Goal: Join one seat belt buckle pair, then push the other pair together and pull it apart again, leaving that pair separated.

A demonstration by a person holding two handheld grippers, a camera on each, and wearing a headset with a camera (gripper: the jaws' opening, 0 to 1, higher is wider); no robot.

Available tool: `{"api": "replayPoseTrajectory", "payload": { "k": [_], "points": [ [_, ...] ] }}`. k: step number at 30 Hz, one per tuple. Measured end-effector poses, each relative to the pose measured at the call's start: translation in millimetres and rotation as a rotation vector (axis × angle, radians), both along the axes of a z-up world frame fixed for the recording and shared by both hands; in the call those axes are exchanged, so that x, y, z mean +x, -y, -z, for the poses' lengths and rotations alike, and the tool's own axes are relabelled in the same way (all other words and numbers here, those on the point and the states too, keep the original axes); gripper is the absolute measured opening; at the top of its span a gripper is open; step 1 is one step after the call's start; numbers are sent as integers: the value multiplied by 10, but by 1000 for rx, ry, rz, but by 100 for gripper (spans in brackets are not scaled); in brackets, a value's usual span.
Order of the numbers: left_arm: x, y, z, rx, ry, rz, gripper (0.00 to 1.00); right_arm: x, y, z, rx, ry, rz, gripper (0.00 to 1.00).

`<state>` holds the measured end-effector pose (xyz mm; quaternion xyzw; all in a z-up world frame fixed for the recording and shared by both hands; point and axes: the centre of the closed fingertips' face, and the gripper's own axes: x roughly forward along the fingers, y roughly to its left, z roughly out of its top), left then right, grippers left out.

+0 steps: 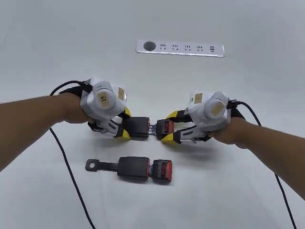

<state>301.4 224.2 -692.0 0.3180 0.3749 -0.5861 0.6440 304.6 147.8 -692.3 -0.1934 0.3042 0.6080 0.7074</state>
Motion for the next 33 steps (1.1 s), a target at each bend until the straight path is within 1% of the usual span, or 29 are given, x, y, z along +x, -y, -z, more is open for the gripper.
{"api": "replayPoseTrajectory", "payload": {
  "k": [1,3,5,6,9,11,17,23,33],
  "points": [
    [-1,-1,0,2,0,0,32,-8,-68,-5,7,0,5,33],
    [0,-6,2,4,-2,1,32,-5,-124,-1,-2,20,0,33],
    [4,-9,6,5,0,5,32,0,-109,4,-3,17,-1,33],
    [7,-11,8,5,2,7,32,5,-107,-3,-3,8,3,33],
    [-1,-8,4,6,1,3,32,14,-145,4,-18,5,0,33],
    [-6,-10,3,13,0,7,32,12,-137,5,-23,4,0,33],
    [-20,-11,0,18,0,9,32,13,-129,7,-25,8,-4,33],
    [-31,-10,-5,21,2,21,32,-1,-128,3,-52,25,-31,33],
    [-29,-18,7,19,6,40,32,-14,-124,9,-64,31,-52,33]
  ]
}}
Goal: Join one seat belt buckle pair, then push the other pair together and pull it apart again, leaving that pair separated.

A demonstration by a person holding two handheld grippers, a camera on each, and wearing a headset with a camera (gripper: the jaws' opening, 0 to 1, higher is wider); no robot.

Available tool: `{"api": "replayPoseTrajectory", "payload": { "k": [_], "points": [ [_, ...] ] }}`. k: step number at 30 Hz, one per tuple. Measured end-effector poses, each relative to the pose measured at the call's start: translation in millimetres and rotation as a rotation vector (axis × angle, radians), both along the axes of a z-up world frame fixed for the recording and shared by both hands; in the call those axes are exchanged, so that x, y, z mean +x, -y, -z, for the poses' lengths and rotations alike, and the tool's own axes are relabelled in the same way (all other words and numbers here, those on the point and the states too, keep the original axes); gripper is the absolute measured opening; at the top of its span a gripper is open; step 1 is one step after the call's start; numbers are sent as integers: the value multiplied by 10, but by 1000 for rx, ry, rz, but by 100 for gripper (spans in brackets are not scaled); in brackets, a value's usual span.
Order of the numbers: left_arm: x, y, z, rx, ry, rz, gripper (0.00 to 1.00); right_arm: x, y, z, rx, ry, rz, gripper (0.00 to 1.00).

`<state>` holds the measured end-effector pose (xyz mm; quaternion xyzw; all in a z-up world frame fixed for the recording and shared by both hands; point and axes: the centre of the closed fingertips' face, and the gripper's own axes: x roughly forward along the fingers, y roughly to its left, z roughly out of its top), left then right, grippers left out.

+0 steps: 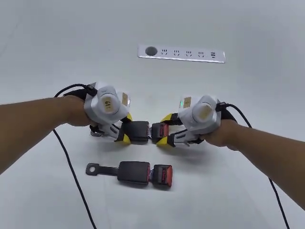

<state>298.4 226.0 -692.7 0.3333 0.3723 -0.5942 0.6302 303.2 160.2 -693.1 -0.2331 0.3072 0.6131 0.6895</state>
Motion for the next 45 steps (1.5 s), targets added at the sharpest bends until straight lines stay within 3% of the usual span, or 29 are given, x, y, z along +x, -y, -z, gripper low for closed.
{"api": "replayPoseTrajectory", "payload": {
  "k": [33,45],
  "points": [
    [21,-14,9,6,11,37,33,5,13,4,-21,14,-6,33],
    [16,-9,8,2,12,33,33,23,119,9,-22,14,3,33]
  ]
}}
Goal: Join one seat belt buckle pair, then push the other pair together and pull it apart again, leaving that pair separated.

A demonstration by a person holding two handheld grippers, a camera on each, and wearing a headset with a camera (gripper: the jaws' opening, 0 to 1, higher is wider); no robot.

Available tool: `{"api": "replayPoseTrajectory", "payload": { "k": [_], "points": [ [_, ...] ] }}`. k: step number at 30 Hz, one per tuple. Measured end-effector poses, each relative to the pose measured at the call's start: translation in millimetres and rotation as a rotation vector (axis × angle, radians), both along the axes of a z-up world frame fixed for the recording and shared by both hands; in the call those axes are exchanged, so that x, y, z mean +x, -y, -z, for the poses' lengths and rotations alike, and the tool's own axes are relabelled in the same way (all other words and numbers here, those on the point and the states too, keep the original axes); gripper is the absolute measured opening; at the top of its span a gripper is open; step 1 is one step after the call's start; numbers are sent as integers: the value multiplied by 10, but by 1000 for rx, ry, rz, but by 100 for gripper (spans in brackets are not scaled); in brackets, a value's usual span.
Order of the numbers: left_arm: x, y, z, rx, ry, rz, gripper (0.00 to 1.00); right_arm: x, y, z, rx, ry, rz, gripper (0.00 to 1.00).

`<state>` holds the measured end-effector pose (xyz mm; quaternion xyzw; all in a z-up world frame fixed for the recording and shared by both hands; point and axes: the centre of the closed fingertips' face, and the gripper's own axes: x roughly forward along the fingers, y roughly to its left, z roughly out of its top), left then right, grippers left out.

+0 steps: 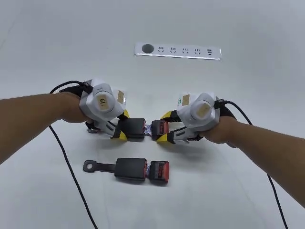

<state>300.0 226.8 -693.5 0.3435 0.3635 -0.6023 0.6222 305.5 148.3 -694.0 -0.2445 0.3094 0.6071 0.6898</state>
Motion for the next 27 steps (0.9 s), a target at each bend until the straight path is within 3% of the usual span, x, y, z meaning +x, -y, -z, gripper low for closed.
{"api": "replayPoseTrajectory", "payload": {
  "k": [3,8,27],
  "points": [
    [-5,12,-8,1,-1,4,33,-1,35,-9,8,-19,15,33],
    [-10,15,-15,2,-2,9,33,-26,64,-34,0,-4,0,34],
    [-16,26,-33,4,-6,-7,33,-58,517,-40,8,-1,15,34]
  ]
}}
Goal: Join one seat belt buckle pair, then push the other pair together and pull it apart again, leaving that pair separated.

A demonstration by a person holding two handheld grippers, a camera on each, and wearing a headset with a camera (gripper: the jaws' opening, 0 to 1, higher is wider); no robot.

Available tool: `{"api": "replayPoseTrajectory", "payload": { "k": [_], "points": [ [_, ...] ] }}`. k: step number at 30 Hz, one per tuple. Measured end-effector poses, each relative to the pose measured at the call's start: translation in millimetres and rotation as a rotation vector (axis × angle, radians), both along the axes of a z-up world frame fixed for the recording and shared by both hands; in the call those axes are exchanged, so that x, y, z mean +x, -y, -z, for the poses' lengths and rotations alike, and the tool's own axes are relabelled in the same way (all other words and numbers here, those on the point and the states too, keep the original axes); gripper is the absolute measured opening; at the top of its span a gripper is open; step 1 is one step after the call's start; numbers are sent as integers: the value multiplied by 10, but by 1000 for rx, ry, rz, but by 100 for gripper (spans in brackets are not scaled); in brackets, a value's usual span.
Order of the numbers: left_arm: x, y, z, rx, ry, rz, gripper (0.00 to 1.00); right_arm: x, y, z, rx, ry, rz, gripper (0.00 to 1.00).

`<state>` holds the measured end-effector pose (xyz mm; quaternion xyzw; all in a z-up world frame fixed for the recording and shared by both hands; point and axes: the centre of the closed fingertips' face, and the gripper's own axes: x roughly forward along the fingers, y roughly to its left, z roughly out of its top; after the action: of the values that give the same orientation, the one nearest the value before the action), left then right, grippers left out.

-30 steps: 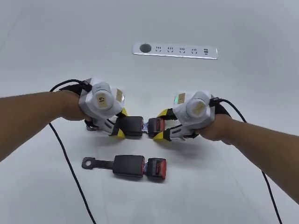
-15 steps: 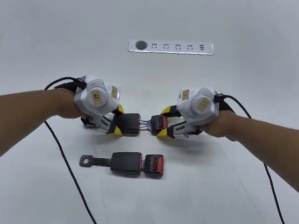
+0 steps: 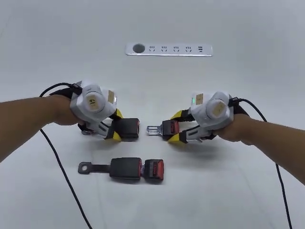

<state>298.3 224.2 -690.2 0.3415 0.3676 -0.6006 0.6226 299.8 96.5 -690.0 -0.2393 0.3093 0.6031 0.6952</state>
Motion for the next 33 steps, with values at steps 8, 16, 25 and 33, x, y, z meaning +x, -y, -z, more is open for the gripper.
{"api": "replayPoseTrajectory", "payload": {
  "k": [8,16,25,33],
  "points": [
    [6,-2,18,-1,-1,2,33,-48,219,27,5,1,15,34],
    [-3,8,20,3,-1,0,33,-44,383,62,-3,5,19,34],
    [-5,7,18,6,-1,-3,33,-52,577,62,-5,5,34,34],
    [-11,9,14,7,-2,-7,33,-71,759,54,-13,8,41,34]
  ]
}}
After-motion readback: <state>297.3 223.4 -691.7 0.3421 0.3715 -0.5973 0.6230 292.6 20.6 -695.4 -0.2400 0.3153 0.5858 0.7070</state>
